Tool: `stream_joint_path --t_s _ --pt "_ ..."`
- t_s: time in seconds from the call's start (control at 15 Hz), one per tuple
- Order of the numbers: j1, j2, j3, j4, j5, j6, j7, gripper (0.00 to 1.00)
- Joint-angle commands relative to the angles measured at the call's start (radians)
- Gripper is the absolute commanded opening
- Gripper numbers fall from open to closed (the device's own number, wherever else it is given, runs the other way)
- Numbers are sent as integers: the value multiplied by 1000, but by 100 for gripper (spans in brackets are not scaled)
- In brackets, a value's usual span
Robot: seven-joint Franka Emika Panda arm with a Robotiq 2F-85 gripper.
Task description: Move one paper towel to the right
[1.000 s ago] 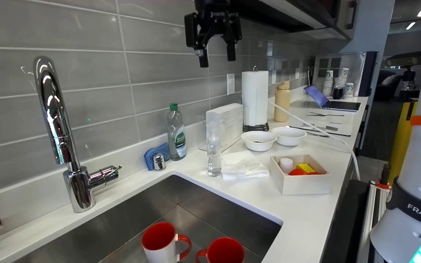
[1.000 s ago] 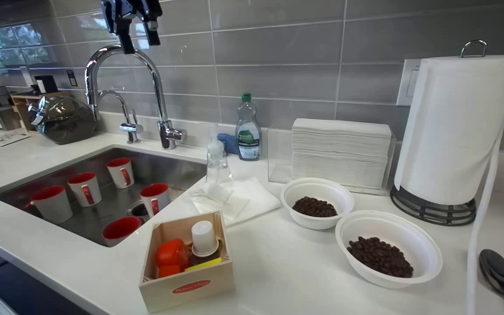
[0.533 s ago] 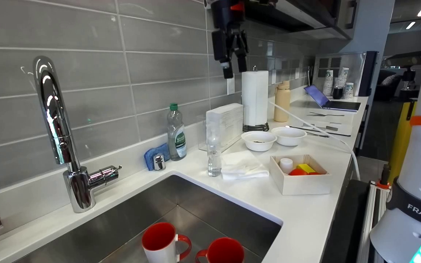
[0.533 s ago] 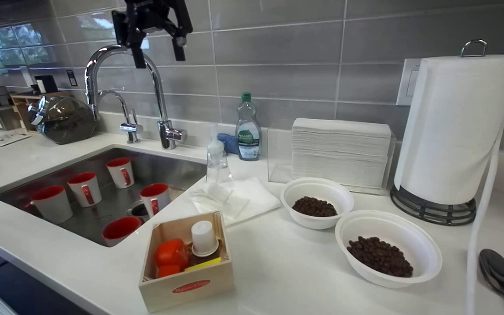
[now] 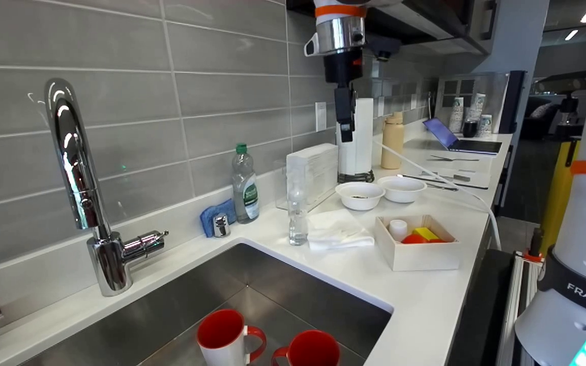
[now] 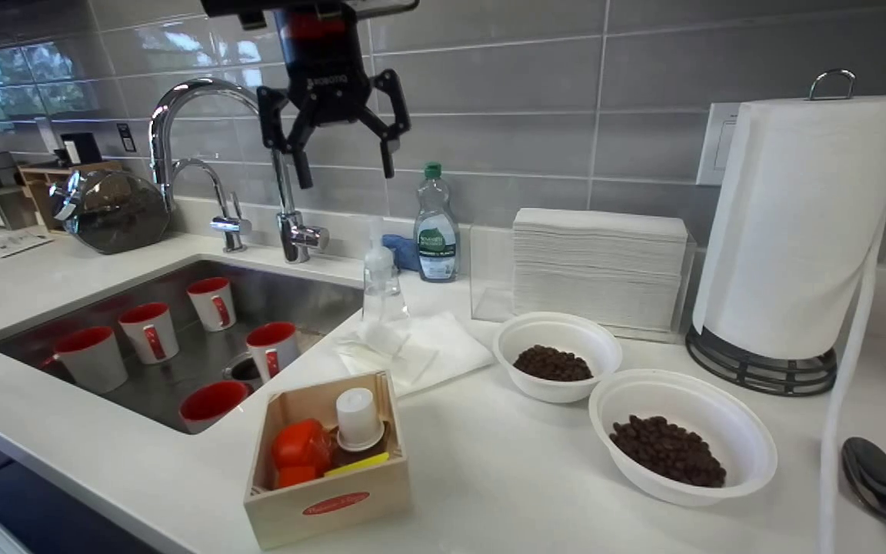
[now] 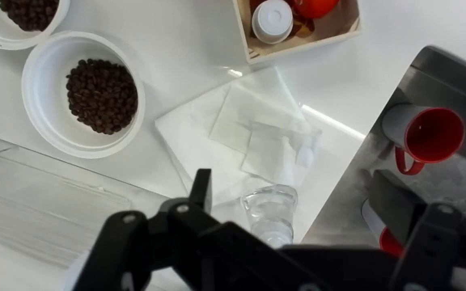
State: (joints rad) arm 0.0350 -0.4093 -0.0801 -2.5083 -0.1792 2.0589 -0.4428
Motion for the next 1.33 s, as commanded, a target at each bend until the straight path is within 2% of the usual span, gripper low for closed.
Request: stream_joint_path --t_s 0.0,0.33,0.93,1.27 --pt "0 33 -33 -76 -20 113 -101 100" --pt "-24 84 -47 -141 -38 209 -138 100" --pt "-51 155 -39 -185 -74 328 -123 100" --pt "-68 264 -35 -217 -73 529 -65 100"
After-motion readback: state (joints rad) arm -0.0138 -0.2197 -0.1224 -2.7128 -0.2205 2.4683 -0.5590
